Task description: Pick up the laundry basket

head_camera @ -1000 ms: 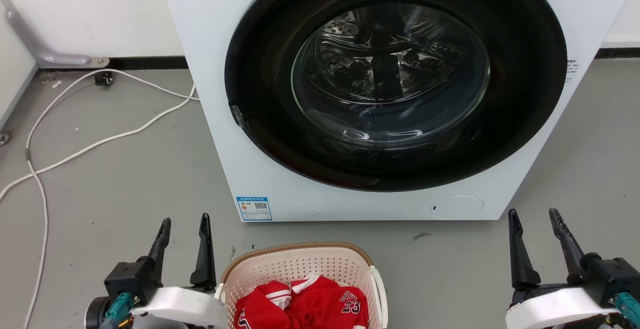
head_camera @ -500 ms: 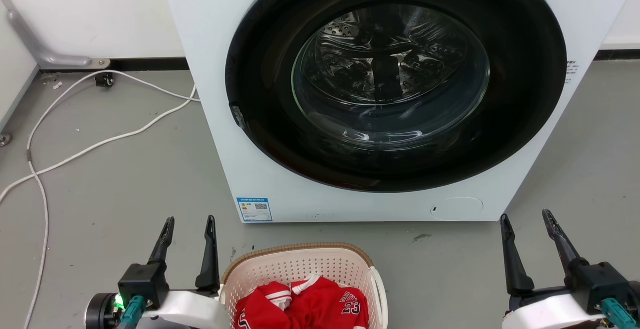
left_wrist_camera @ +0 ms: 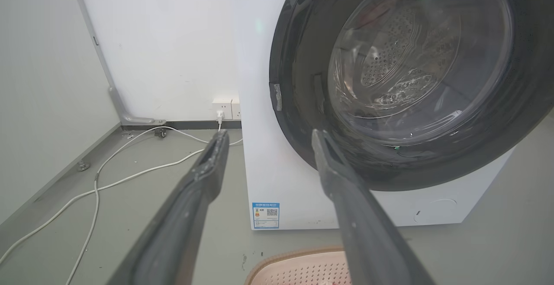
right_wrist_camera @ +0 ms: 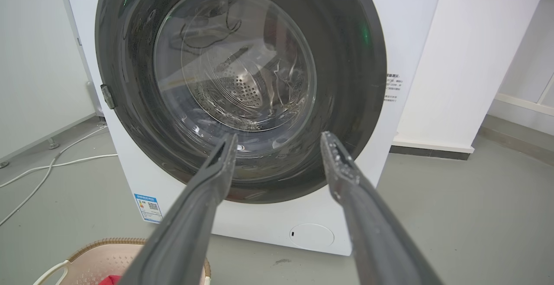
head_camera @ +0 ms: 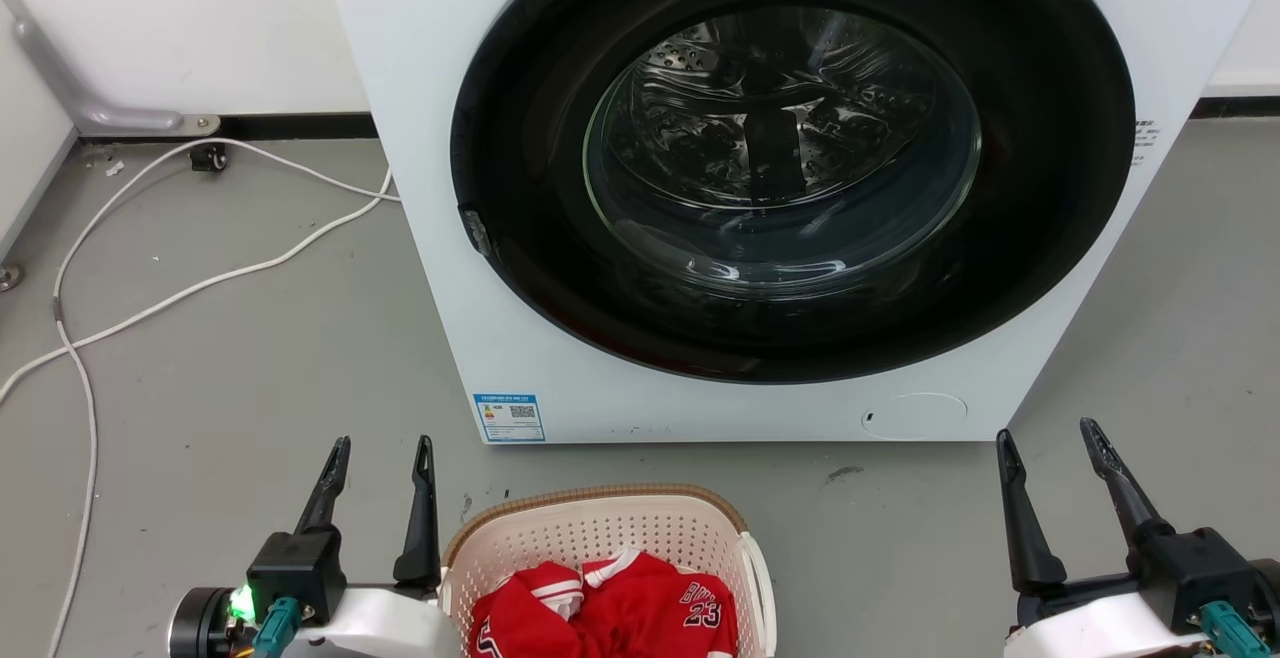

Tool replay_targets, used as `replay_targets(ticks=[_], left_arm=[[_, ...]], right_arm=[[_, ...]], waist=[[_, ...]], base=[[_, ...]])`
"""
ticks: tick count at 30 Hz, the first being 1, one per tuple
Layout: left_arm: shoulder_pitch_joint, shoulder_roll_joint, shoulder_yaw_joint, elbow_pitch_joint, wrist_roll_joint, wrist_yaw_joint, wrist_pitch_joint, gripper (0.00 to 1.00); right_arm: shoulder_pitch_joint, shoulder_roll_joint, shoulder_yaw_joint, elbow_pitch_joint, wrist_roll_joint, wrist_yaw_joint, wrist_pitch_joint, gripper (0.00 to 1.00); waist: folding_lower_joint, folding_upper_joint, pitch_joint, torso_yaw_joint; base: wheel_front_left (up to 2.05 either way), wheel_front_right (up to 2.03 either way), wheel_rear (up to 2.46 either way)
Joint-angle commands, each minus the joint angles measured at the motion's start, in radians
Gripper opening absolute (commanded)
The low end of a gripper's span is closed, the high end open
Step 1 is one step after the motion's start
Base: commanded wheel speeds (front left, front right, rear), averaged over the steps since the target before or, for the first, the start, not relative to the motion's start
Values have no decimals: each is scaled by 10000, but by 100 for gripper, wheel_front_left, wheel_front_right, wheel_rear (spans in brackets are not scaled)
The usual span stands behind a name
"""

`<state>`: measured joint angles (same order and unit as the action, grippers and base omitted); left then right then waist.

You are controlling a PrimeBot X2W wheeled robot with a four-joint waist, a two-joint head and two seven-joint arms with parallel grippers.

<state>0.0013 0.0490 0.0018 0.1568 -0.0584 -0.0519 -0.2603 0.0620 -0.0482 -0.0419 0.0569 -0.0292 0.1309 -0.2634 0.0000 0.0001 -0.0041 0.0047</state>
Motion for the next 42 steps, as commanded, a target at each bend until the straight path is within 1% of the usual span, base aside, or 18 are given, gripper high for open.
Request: replay_targets(ticks=[1, 17, 19, 24, 28, 31, 34, 35, 36, 39, 40, 42], left_arm=[[145, 23, 18, 28, -13, 53, -76, 100], [48, 23, 65, 72, -27, 26, -77, 100], [-12, 25, 170, 111, -85, 35, -77, 100], [-97, 23, 441, 404, -16, -112, -73, 100], [-272, 17, 750, 1149, -24, -176, -55, 100], [-583, 46, 915, 1421, -3, -190, -57, 100], [-1027, 131, 1125, 2264, -3, -301, -54, 100], [-1222, 172, 1160, 2440, 28, -336, -55, 100], [-1222, 172, 1160, 2440, 28, -336, -55, 100], [-1700, 255, 1189, 3079, 43, -417, -55, 100], [-2013, 304, 1179, 3588, 58, -450, -54, 100], [-2355, 367, 1204, 4261, -31, -517, -54, 100]], right_arm=[[128, -37, 7, 22, 98, -3, -21, 100], [78, -37, 95, 152, 400, -3, -21, 100], [36, -35, 176, 218, 524, -3, -21, 100], [-135, -32, 534, 472, 728, -3, -21, 100], [-394, -29, 1022, 910, 749, -3, -20, 100], [-622, -31, 1292, 1116, 737, -3, -20, 100], [-1172, -29, 1714, 1749, 590, -5, -20, 100], [-1321, -29, 1813, 2001, 549, -5, -20, 100], [-1321, -29, 1813, 2001, 549, -5, -20, 100], [-1889, -31, 2116, 2740, 449, -5, -18, 100], [-2271, -29, 2328, 3141, 469, -5, -21, 100], [-2610, -29, 2520, 3503, 371, -5, -20, 100]], waist=[[0, -1, -4, -1], [0, -1, 76, 2], [0, -1, 107, 10], [0, -1, 240, 39], [0, -1, 458, 110], [0, -1, 718, 146], [0, -1, 1329, 198], [0, -1, 1485, 214], [0, -1, 1485, 214], [0, -1, 2051, 252], [0, -1, 2394, 277], [0, -1, 2762, 299]], base=[[0, 0, 0], [0, 0, 0], [0, 0, 0], [0, 0, 0], [0, 0, 0], [0, 0, 0], [0, 0, 0], [0, 0, 0], [0, 0, 0], [0, 0, 0], [0, 0, 0], [0, 0, 0]])
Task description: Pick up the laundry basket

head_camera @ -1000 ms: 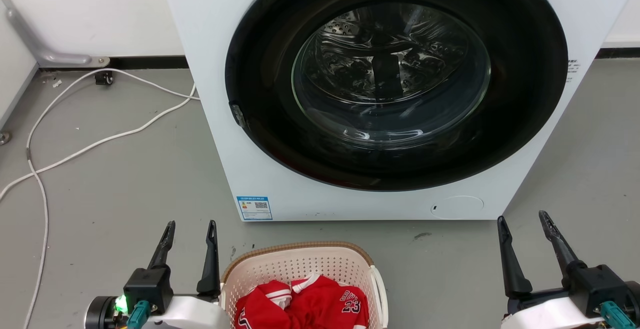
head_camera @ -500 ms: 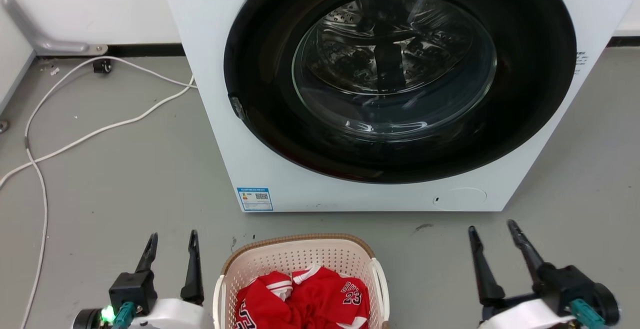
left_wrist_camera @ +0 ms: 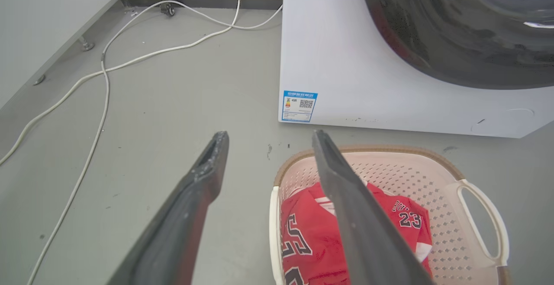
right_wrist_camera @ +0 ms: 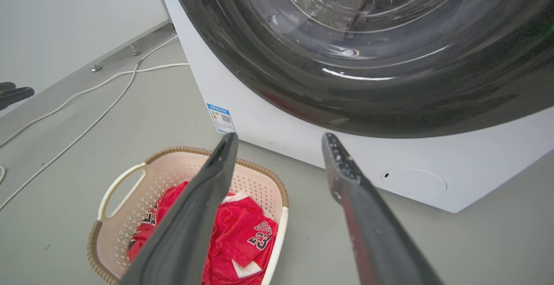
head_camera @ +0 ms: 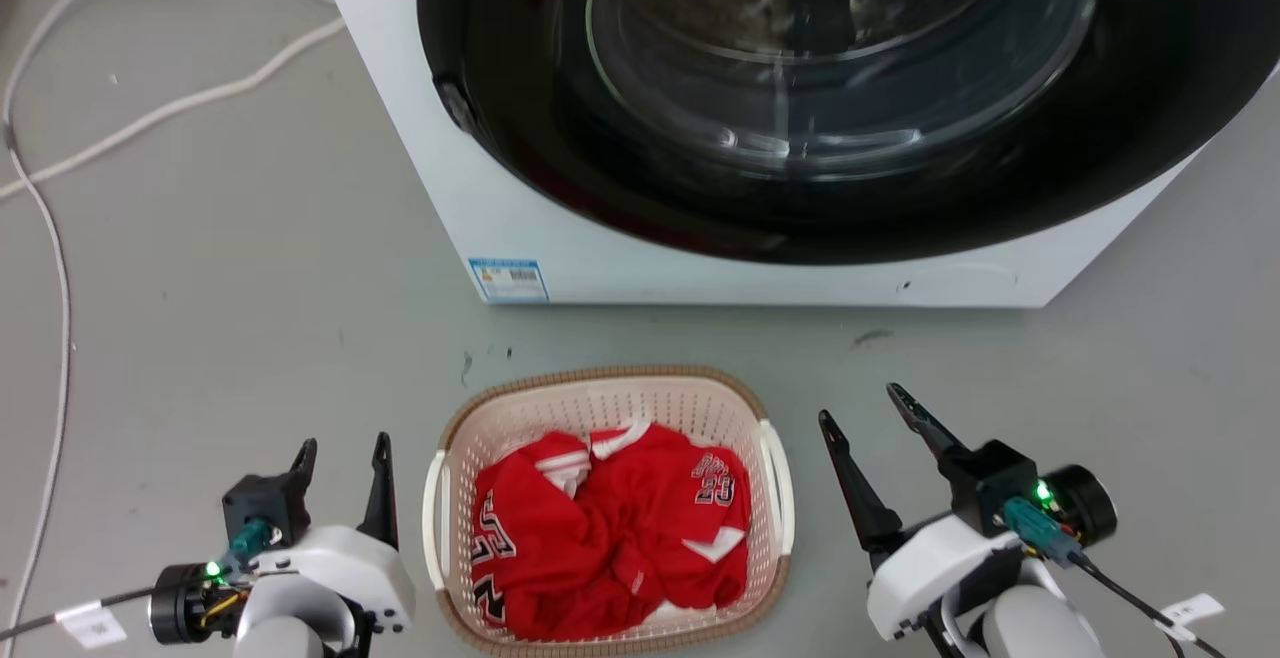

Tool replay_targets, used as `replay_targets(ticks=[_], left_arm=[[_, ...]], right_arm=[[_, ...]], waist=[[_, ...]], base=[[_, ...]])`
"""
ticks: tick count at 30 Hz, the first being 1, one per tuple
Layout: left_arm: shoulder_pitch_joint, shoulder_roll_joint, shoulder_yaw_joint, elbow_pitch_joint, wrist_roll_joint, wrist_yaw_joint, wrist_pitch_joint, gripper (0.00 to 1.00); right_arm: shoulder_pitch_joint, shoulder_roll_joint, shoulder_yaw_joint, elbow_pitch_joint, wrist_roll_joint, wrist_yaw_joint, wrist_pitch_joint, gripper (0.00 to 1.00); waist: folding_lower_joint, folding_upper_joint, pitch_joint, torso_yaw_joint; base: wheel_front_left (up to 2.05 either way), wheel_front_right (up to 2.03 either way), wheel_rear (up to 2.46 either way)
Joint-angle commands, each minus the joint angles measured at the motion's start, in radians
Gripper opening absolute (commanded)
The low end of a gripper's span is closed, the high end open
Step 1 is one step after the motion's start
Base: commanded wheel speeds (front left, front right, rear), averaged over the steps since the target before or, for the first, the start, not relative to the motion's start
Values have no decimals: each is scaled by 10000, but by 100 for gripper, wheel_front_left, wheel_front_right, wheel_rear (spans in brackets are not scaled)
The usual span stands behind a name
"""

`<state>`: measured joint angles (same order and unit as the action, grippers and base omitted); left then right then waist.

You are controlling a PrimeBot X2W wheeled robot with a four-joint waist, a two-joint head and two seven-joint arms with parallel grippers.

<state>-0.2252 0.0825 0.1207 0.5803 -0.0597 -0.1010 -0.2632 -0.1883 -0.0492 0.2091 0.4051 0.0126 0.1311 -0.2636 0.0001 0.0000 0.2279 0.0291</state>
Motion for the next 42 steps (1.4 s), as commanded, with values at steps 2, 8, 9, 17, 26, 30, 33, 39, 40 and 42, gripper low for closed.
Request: replay_targets(ticks=[2, 8, 9, 17, 26, 30, 33, 39, 40, 42], left_arm=[[-505, 157, 73, 508, -17, -14, -26, 100], [-1493, 413, -2, 1910, 23, -110, -25, 100], [-1652, 451, -25, 2107, 30, -111, -26, 100], [-2761, 669, -176, 3631, -12, -184, -26, 100], [-3898, 744, -535, 4807, 104, -213, -25, 100], [-4501, 689, -713, 5422, 129, -221, -25, 100], [-4767, 671, -800, 5691, 141, -209, -25, 100], [-5192, 732, -932, 6296, 112, -165, -25, 100], [-5260, 744, -952, 6364, 113, -165, -25, 100], [-5392, 751, -1001, 6509, 123, -145, -25, 100]], right_arm=[[-438, -20, 162, 379, -90, -7, -19, 100], [-1496, -191, 673, 1992, 79, -7, -18, 100], [-1697, -211, 803, 2334, 157, -7, -19, 100], [-3158, -358, 1663, 4450, 555, -7, -18, 100], [-4572, -247, 2593, 5983, 1073, -7, -19, 100], [-5114, -220, 3051, 6606, 1471, -7, -18, 100], [-5383, -204, 3292, 6926, 1690, -7, -18, 100], [-5888, -148, 3833, 7483, 2178, -7, -18, 100], [-5952, -145, 3913, 7548, 2246, -7, -18, 100], [-6094, -136, 4085, 7670, 2372, -7, -18, 100]], waist=[[-1, 0, 804, 41], [-1, 0, 1838, -3], [-1, 0, 1979, -14], [-1, 0, 3095, -74], [-1, 0, 4250, -93], [-1, 0, 4692, -18], [-1, 0, 4904, 30], [-1, 0, 5328, 43], [-1, 0, 5382, 36], [-1, 0, 5519, 41]], base=[[0, 0, 0], [0, 0, 0], [0, 0, 0], [0, 0, 0], [0, 0, 0], [0, 0, 0], [0, 0, 0], [0, 0, 0], [0, 0, 0], [0, 0, 0]])
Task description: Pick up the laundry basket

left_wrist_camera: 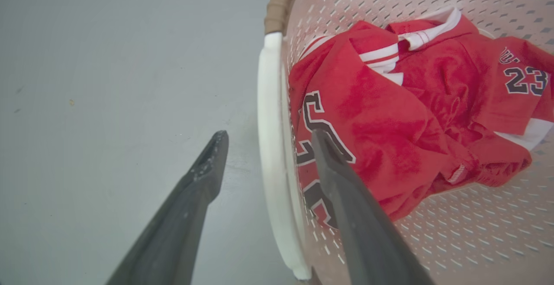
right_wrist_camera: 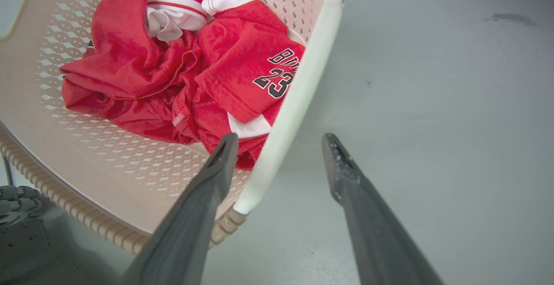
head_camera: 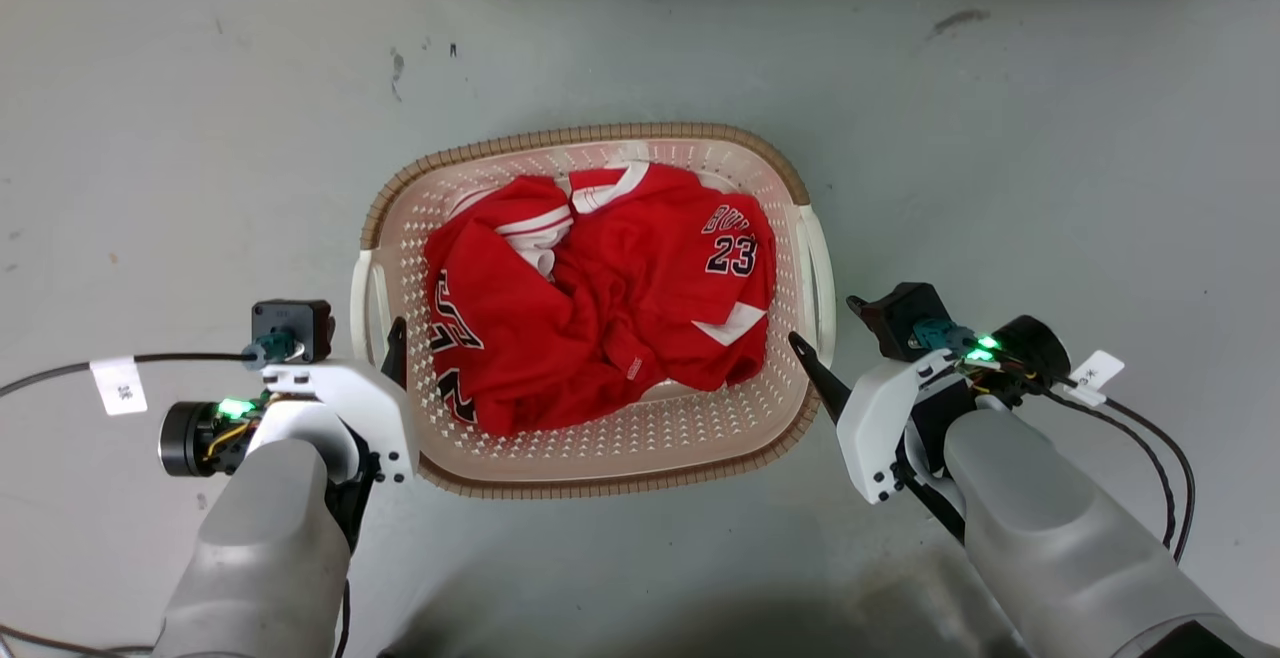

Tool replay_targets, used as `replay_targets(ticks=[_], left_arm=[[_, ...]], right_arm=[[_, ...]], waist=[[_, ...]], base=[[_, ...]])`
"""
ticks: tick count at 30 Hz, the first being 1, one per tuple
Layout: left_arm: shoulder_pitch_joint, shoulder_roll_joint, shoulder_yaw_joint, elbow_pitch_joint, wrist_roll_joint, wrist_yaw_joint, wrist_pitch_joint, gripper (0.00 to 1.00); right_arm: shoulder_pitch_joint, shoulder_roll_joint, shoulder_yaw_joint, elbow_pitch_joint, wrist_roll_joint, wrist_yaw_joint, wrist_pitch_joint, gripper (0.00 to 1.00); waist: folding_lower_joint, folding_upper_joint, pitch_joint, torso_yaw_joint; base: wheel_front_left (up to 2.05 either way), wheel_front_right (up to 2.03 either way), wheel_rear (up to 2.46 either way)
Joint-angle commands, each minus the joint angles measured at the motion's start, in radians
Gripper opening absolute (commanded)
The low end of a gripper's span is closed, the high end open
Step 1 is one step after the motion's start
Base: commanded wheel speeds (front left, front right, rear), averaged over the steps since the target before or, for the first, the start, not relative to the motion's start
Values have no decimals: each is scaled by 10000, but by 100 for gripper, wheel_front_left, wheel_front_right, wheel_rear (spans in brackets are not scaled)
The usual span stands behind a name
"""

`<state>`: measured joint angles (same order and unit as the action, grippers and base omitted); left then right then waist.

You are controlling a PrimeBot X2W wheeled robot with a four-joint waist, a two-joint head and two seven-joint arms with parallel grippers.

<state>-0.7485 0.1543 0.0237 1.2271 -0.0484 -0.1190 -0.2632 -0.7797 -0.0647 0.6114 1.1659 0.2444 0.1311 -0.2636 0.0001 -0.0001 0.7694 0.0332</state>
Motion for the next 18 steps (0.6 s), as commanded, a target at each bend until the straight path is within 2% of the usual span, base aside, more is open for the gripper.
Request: replay_targets(ticks=[1, 9, 10, 11, 12, 13, 18], left_arm=[[-219, 41, -46, 111, 3, 43, -25, 100], [-691, -57, -286, 466, 28, 129, 187, 100], [-736, -71, -319, 485, 36, 143, 218, 56], [-775, -74, -350, 503, 46, 143, 251, 29], [-792, -83, -371, 511, 38, 138, 305, 0], [-792, -90, -401, 530, 33, 136, 359, 0], [-558, -45, -461, 585, -70, 132, 575, 0]], right_arm=[[-241, 26, 145, 126, 124, -7, -18, 100], [-642, 65, 629, 452, 563, -7, -18, 100], [-621, 69, 722, 538, 613, -7, 24, 100], [-646, 79, 820, 581, 658, -7, 51, 100], [-692, 89, 905, 601, 734, -7, 45, 43], [-734, 96, 971, 629, 808, -7, 43, 0], [-696, 69, 1368, 744, 1156, 18, 54, 0]], waist=[[-1, 1, 177, -6], [-1, 1, 555, 12], [-1, 1, 576, 19], [-1, 1, 595, 22], [-1, 1, 609, 19], [-1, 1, 617, 9], [-1, 1, 436, -57]], base=[[0, 0, 0], [0, 0, 0], [0, 0, 0], [0, 0, 0], [0, 0, 0], [0, 0, 0], [0, 0, 0]])
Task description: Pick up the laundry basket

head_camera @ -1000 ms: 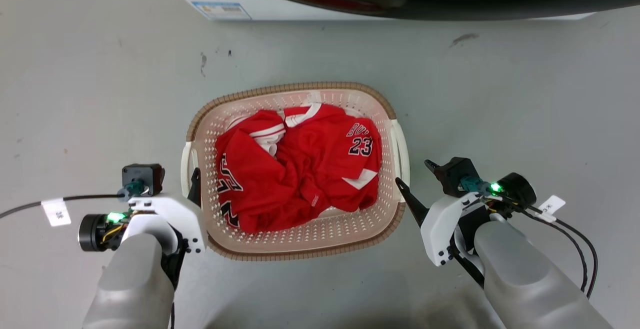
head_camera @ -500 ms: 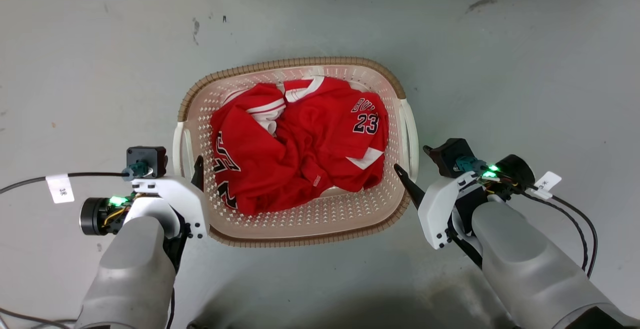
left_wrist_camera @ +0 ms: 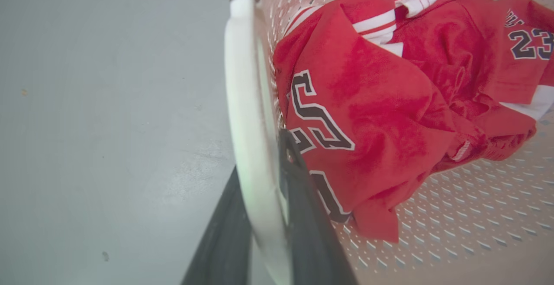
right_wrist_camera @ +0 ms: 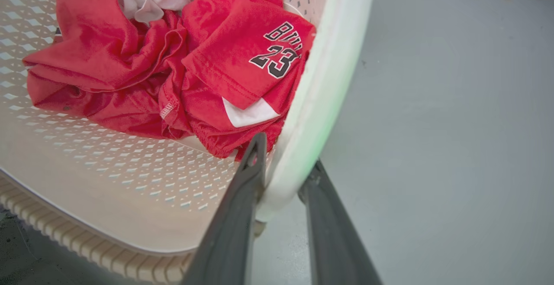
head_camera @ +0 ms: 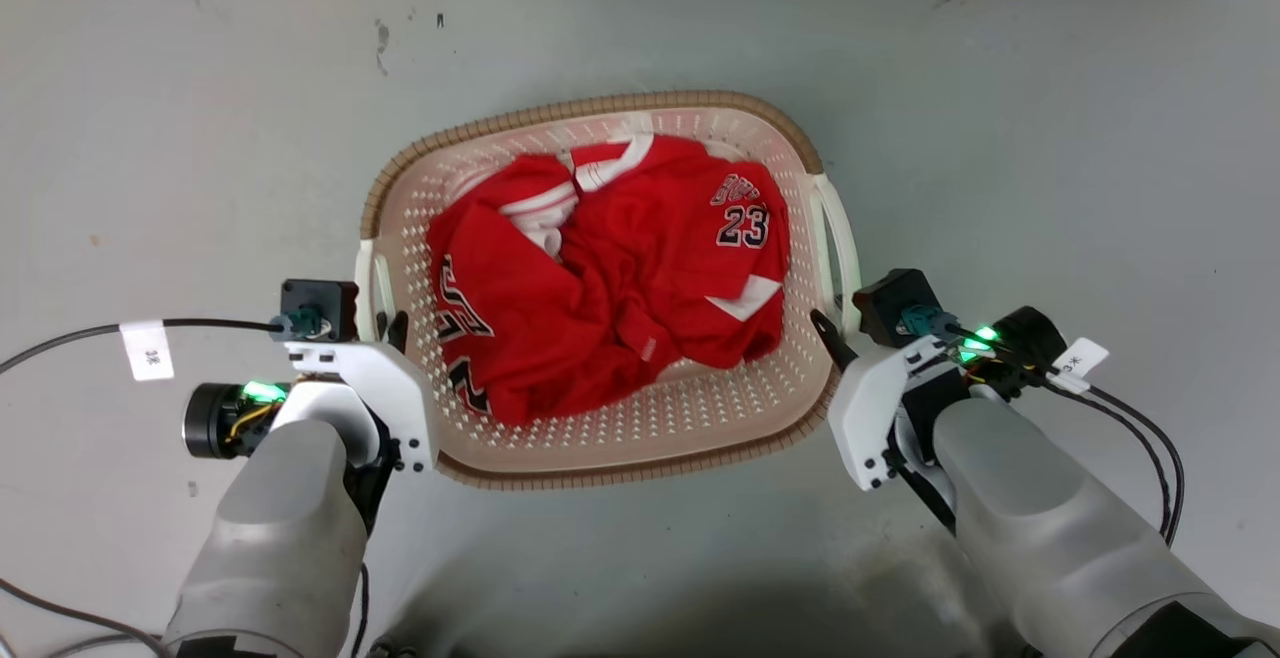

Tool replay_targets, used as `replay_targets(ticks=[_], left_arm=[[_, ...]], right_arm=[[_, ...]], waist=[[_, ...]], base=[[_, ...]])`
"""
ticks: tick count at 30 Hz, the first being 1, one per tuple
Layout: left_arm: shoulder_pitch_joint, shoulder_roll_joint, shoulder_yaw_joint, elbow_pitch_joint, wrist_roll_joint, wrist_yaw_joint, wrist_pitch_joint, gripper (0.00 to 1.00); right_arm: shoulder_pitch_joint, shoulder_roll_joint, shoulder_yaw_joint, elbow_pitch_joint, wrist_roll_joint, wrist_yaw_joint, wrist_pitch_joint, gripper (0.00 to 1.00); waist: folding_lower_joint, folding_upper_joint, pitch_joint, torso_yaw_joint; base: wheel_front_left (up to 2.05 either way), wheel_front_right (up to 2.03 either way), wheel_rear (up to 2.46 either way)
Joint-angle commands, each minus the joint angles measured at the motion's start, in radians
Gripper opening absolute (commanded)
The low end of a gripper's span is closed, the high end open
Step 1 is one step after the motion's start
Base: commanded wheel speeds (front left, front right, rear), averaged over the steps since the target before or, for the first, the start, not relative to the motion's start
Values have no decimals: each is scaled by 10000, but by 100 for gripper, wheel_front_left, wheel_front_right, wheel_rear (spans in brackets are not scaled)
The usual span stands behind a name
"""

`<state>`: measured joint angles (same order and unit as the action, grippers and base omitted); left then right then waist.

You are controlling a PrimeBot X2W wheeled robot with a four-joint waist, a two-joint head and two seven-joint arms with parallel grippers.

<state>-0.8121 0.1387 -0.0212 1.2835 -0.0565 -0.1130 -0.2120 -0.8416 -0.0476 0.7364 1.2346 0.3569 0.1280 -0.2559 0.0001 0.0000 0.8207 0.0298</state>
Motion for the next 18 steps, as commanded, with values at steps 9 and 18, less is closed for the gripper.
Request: replay_targets(ticks=[9, 18], left_arm=[[537, -149, -194, 47, -247, -101, 338, 0], [1436, -387, -757, 54, -650, -174, 1148, 0]], right_arm=[[453, -30, 764, 145, 639, 41, 190, 0], [1227, -20, 1326, 77, 1814, 41, 787, 0]], waist=[[-1, 0, -960, -28], [-1, 0, -2679, -225]], base=[[0, 0, 0], [0, 0, 0]])
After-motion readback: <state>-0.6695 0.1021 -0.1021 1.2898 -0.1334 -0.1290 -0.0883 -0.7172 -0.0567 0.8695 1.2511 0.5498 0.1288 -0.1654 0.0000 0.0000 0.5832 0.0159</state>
